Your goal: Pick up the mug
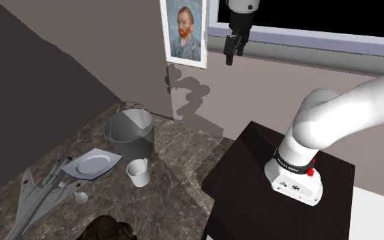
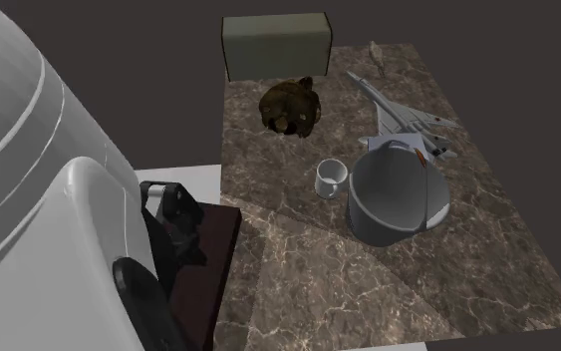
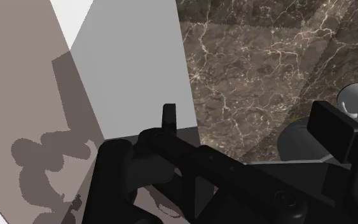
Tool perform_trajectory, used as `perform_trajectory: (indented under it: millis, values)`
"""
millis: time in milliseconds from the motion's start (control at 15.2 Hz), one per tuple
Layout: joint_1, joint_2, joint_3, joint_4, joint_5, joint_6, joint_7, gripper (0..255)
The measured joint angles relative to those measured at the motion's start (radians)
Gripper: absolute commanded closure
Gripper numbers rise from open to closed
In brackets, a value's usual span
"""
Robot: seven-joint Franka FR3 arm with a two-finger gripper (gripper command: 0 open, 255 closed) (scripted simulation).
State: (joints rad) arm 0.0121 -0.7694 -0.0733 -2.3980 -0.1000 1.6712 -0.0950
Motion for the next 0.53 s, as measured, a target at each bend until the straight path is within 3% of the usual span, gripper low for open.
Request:
perform_trajectory:
  millis: [528]
  values:
    - [0.047,0.071,0.093,-0.070,0.056,0.128,0.106,0]
